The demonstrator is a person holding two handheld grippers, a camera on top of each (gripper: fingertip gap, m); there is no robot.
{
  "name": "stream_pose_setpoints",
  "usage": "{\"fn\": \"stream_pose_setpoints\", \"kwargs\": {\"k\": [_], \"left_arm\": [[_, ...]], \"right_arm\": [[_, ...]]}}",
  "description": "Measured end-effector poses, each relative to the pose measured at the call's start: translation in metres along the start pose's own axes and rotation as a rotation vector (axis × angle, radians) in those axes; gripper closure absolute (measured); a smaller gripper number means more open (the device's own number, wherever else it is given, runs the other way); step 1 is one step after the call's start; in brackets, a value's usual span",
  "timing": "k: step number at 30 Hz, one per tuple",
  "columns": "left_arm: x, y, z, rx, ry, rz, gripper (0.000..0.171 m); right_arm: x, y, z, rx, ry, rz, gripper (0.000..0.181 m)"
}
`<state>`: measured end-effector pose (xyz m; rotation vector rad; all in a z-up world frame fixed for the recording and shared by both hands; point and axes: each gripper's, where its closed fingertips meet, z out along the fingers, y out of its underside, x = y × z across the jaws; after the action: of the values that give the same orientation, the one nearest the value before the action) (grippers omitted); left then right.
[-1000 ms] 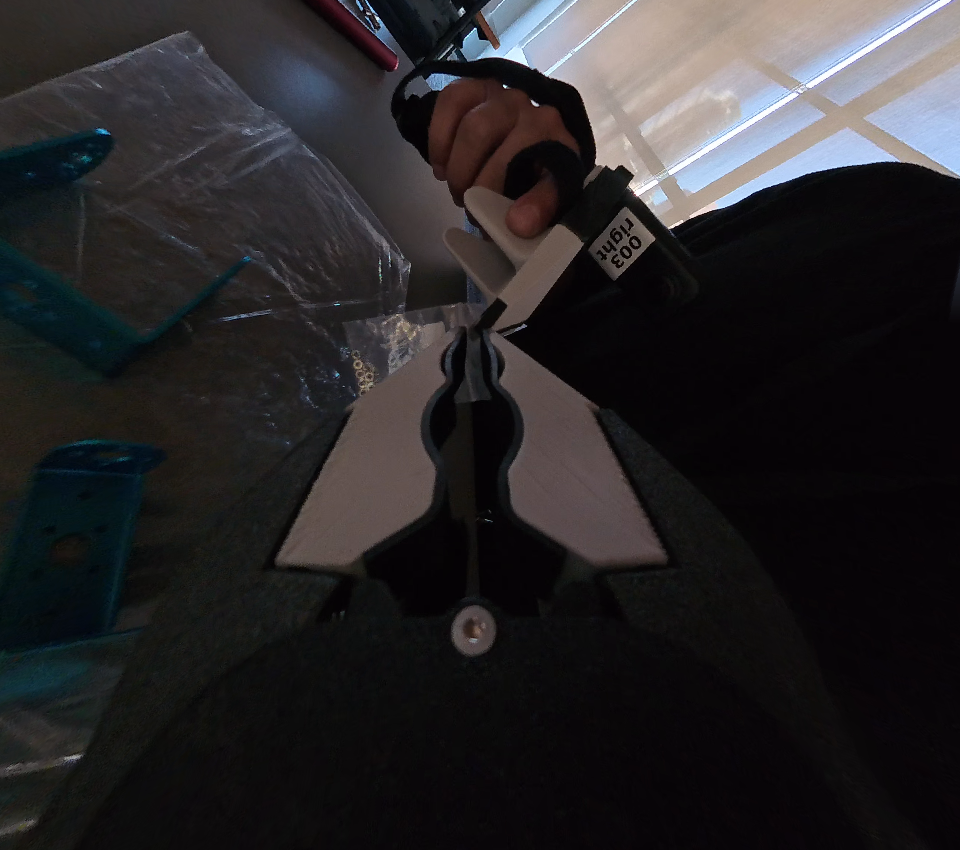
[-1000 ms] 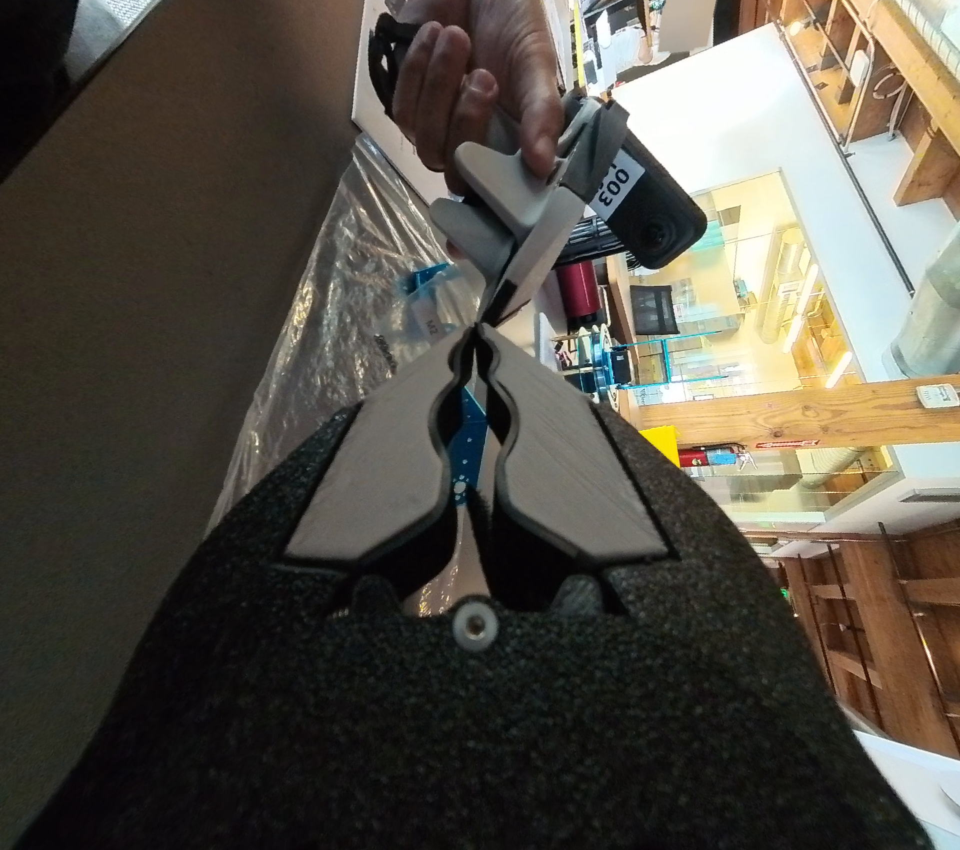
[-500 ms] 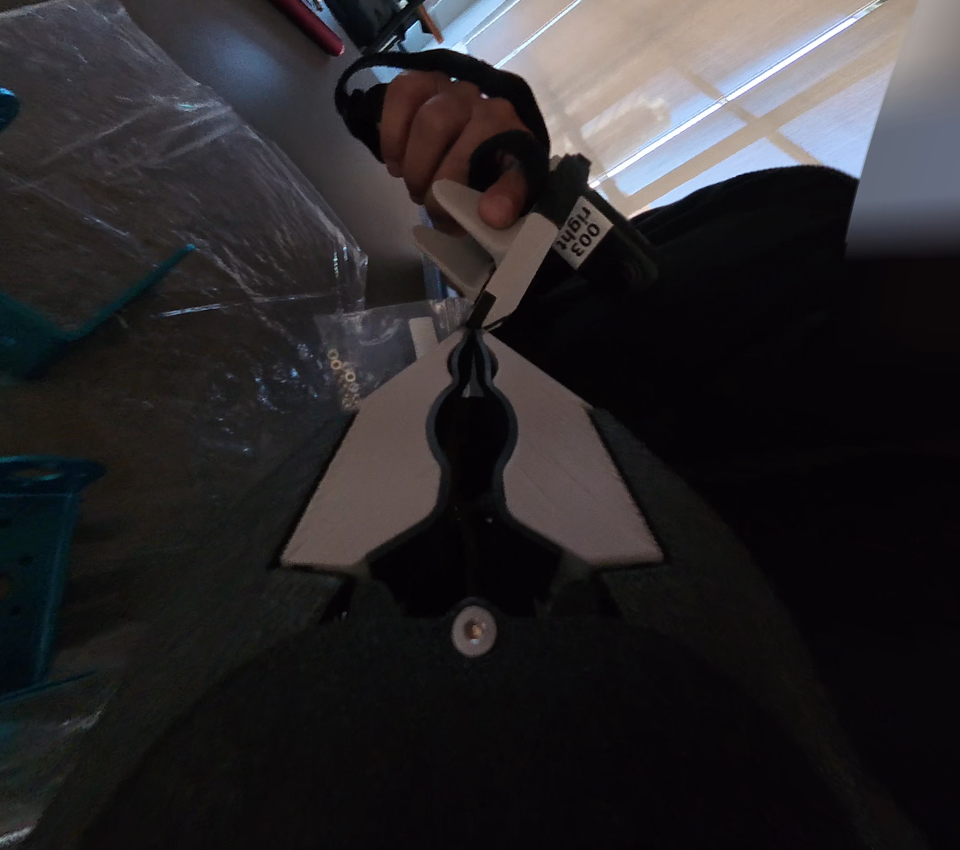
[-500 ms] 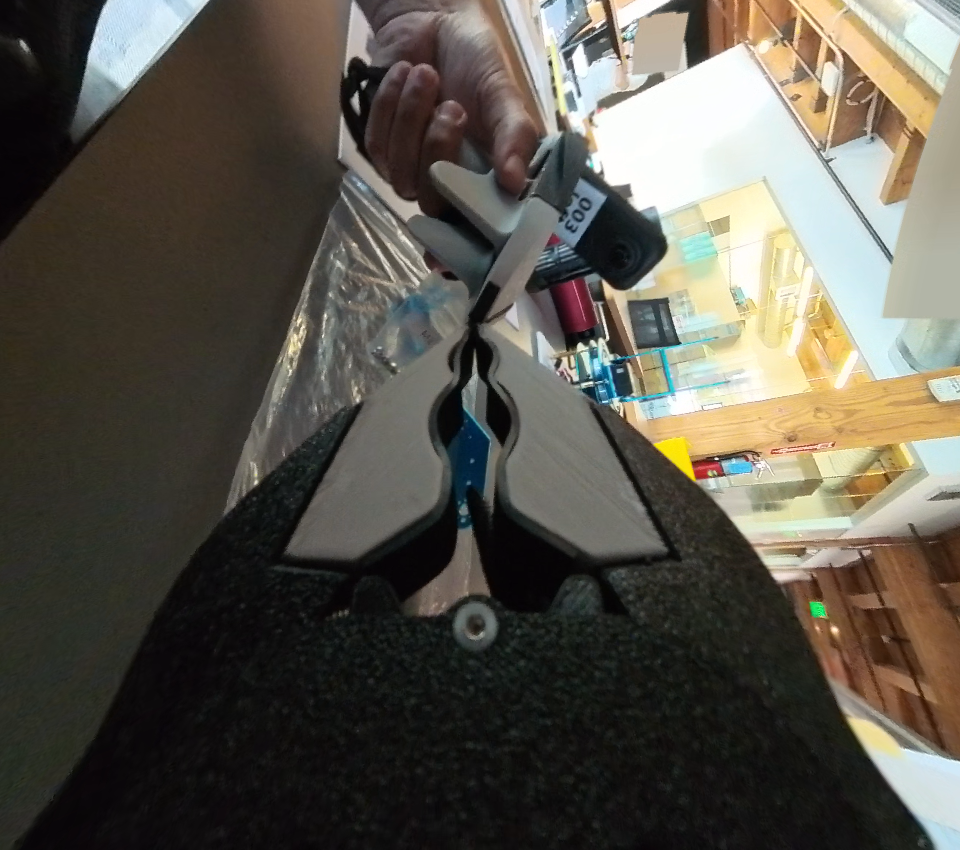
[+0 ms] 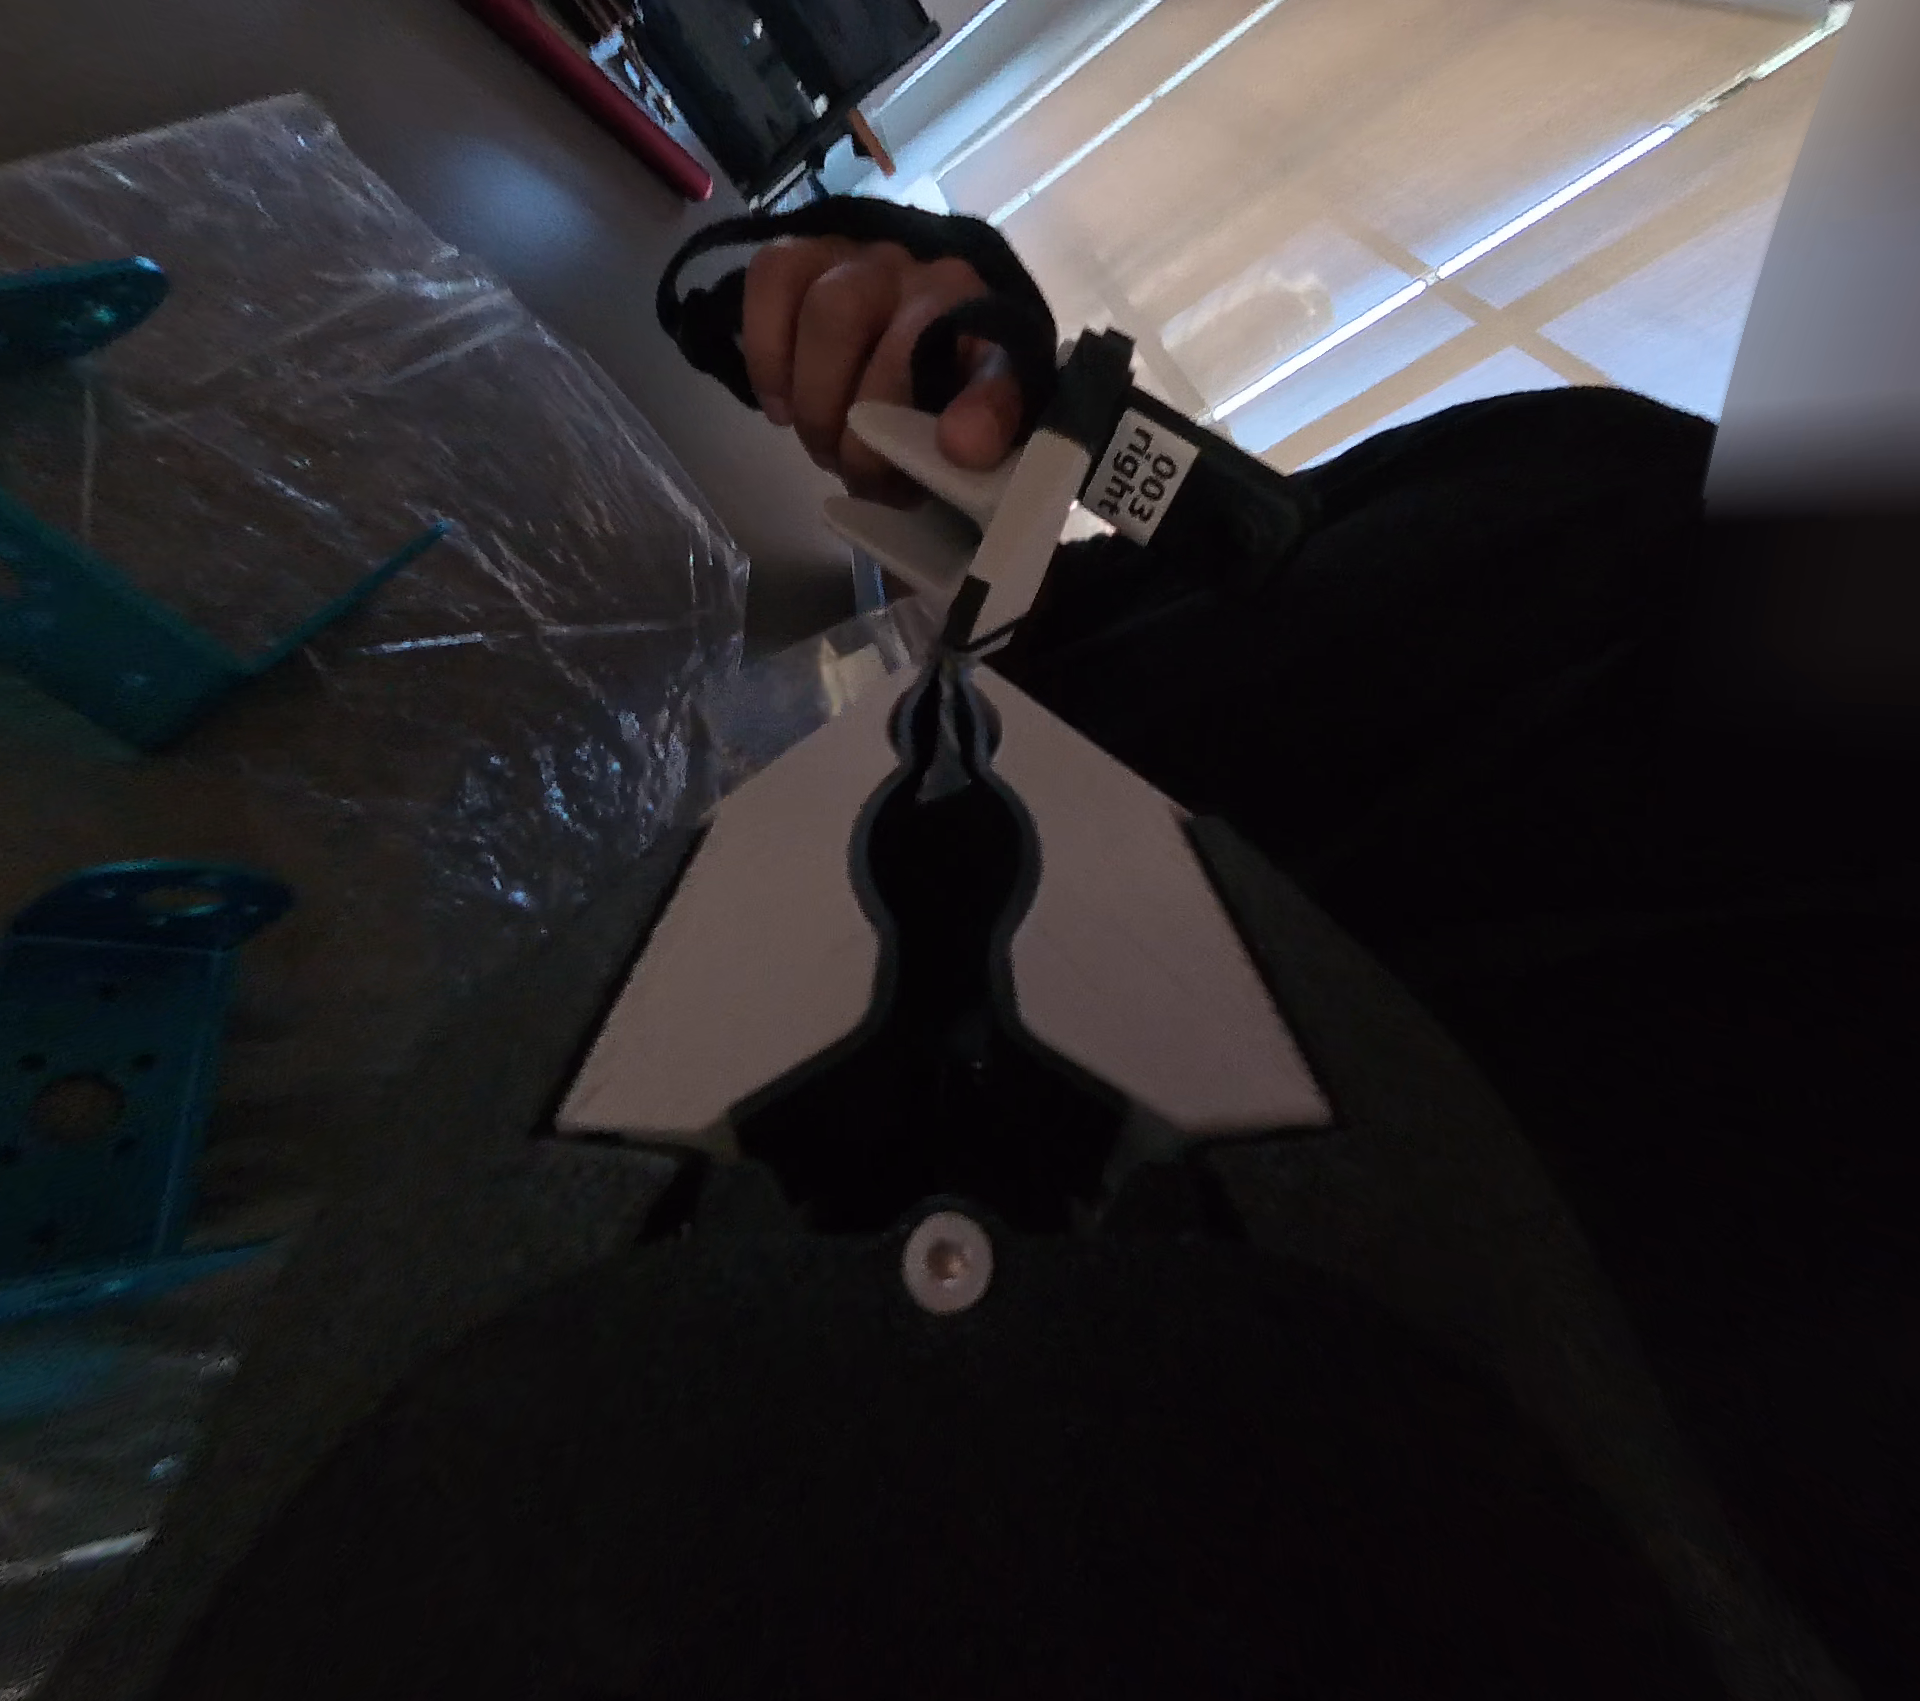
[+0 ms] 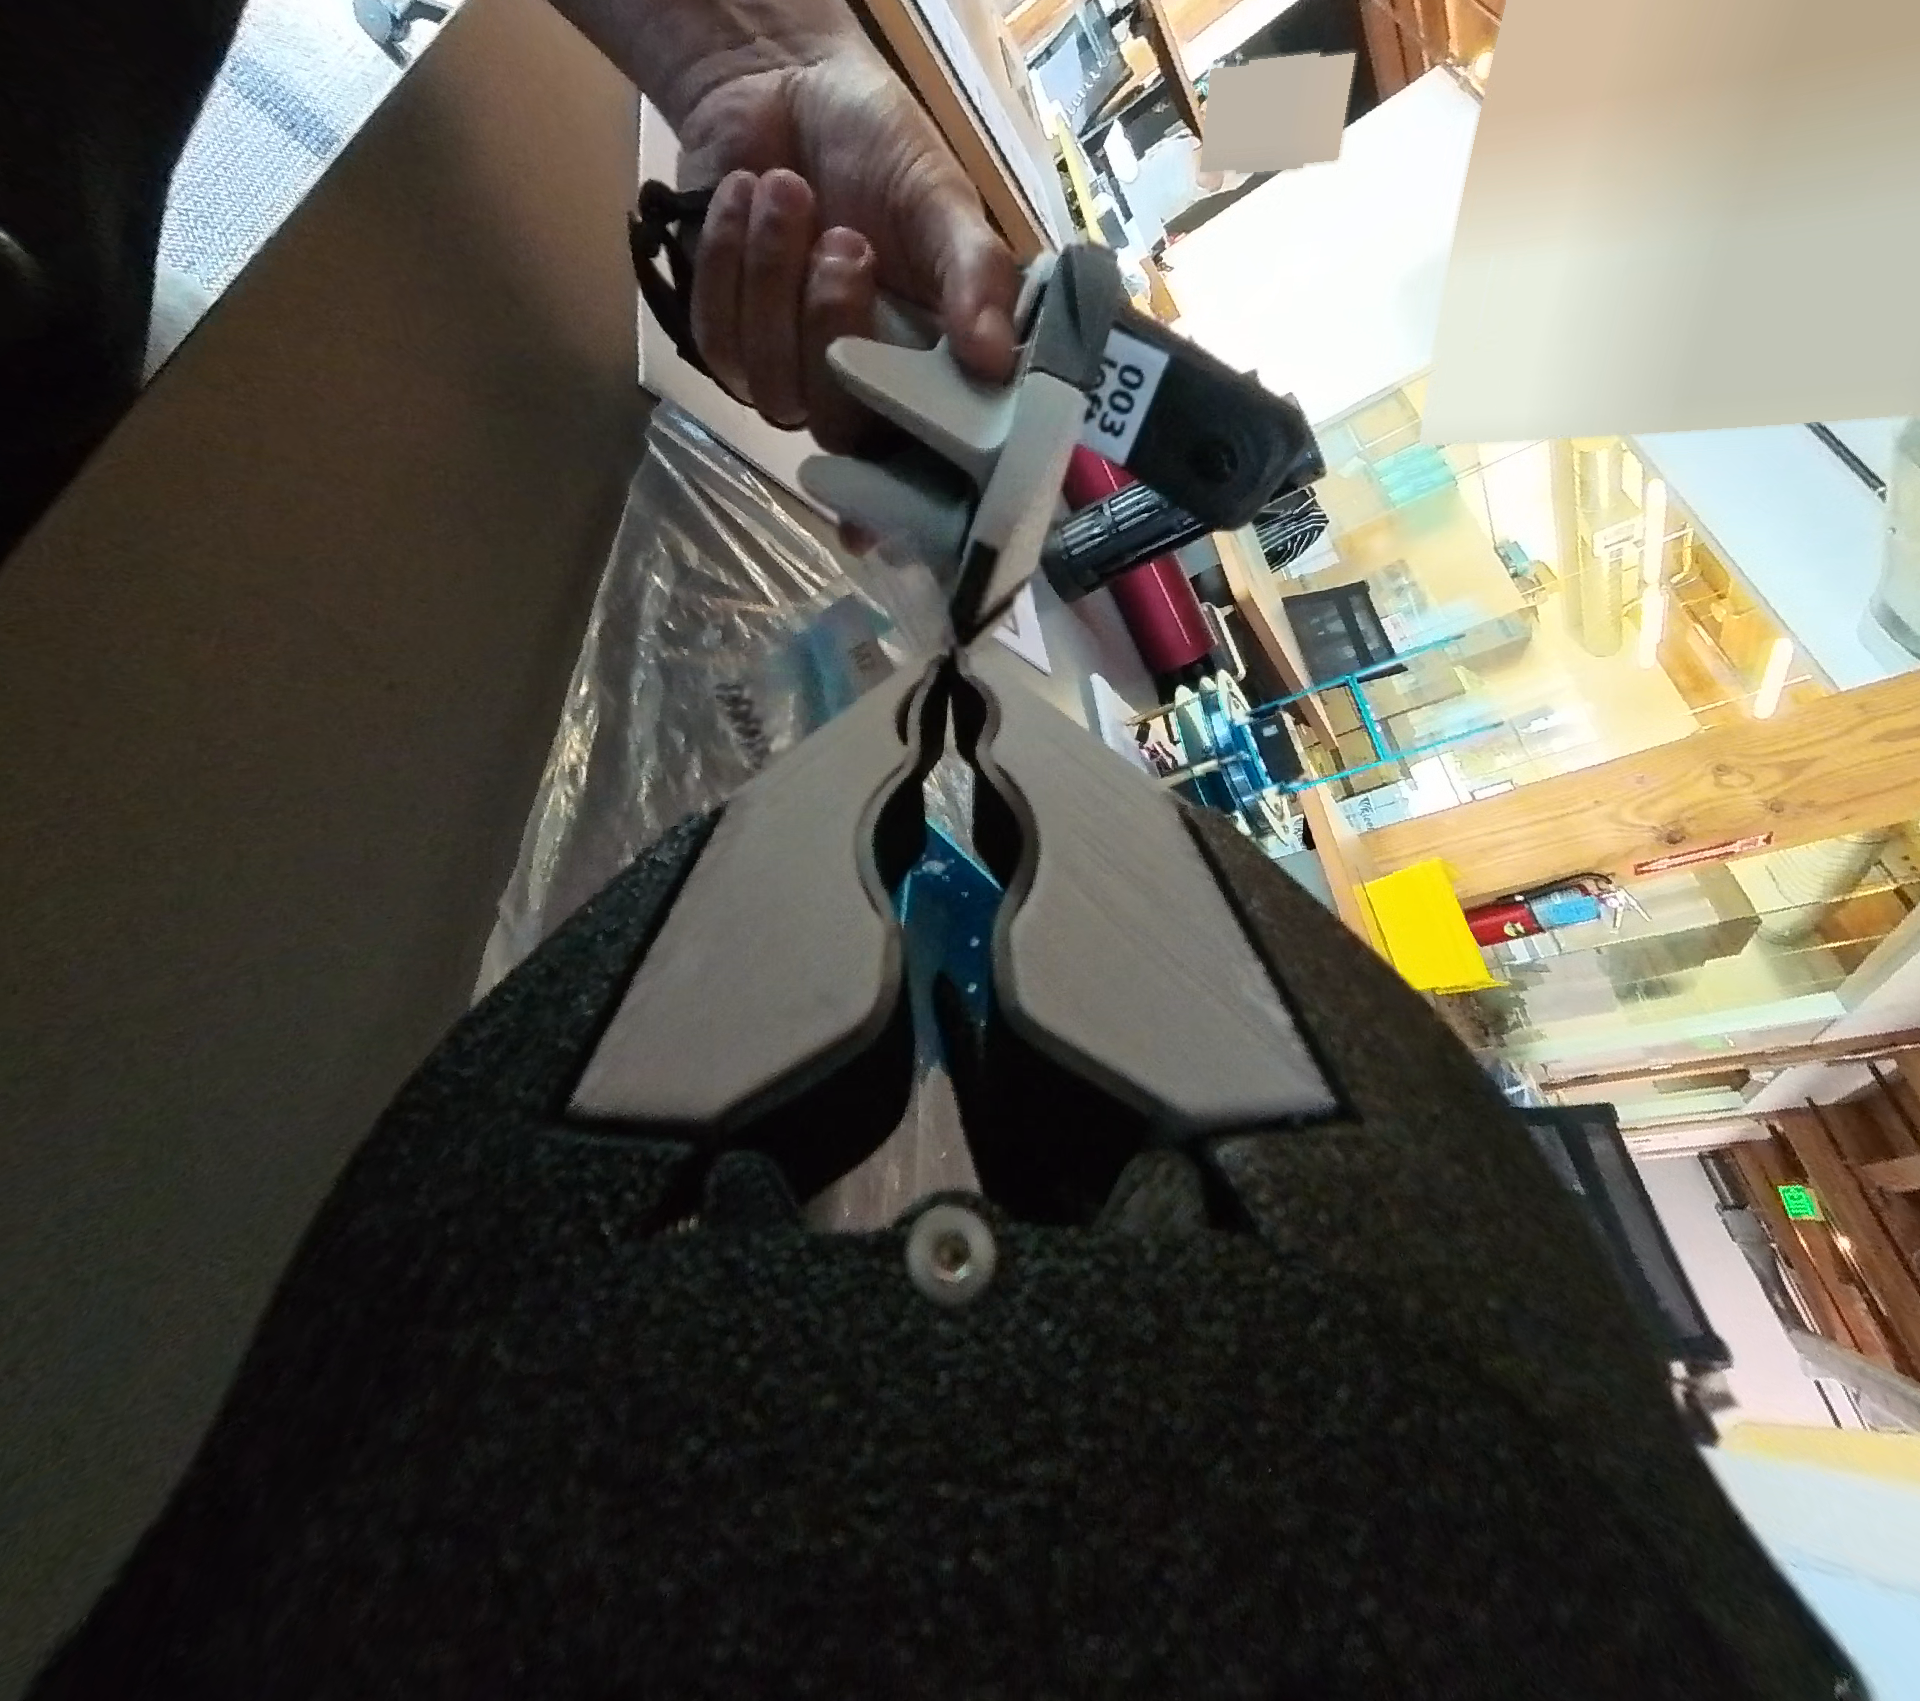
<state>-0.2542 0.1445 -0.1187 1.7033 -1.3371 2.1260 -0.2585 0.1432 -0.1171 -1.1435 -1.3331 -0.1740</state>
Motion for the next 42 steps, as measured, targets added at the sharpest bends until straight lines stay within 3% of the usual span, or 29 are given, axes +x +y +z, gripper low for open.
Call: {"fn": "stream_pose_setpoints", "kwargs": {"k": [2,5,6,12,16,20,29,42], "left_arm": [[-0.001,0.009,0.005,-0.056,0.001,-0.018,0.145],[0.005,0.018,0.012,-0.089,0.054,-0.034,0.148],[0.006,0.017,0.014,-0.083,0.064,-0.034,0.157],[-0.007,0.015,0.016,-0.041,-0.015,0.018,0.171],[-0.007,0.016,0.015,-0.029,-0.026,0.030,0.170],[-0.002,0.008,0.010,0.024,0.020,-0.012,0.150],[0.003,0.006,0.005,-0.006,0.062,-0.048,0.155],[-0.001,0.010,0.008,-0.054,0.129,-0.221,0.166]], "right_arm": [[0.001,0.000,0.001,-0.002,0.005,-0.006,0.181],[0.003,0.000,0.003,0.006,0.012,0.013,0.181],[0.003,0.002,0.004,0.002,0.013,0.016,0.181],[0.005,0.010,0.005,-0.016,0.022,0.149,0.181],[0.004,0.010,0.005,-0.018,0.009,0.184,0.181],[0.004,0.010,0.004,-0.014,-0.013,0.218,0.181],[-0.001,0.003,0.003,0.014,-0.037,0.117,0.181],[-0.006,0.000,0.002,-0.009,-0.051,-0.009,0.181]]}}
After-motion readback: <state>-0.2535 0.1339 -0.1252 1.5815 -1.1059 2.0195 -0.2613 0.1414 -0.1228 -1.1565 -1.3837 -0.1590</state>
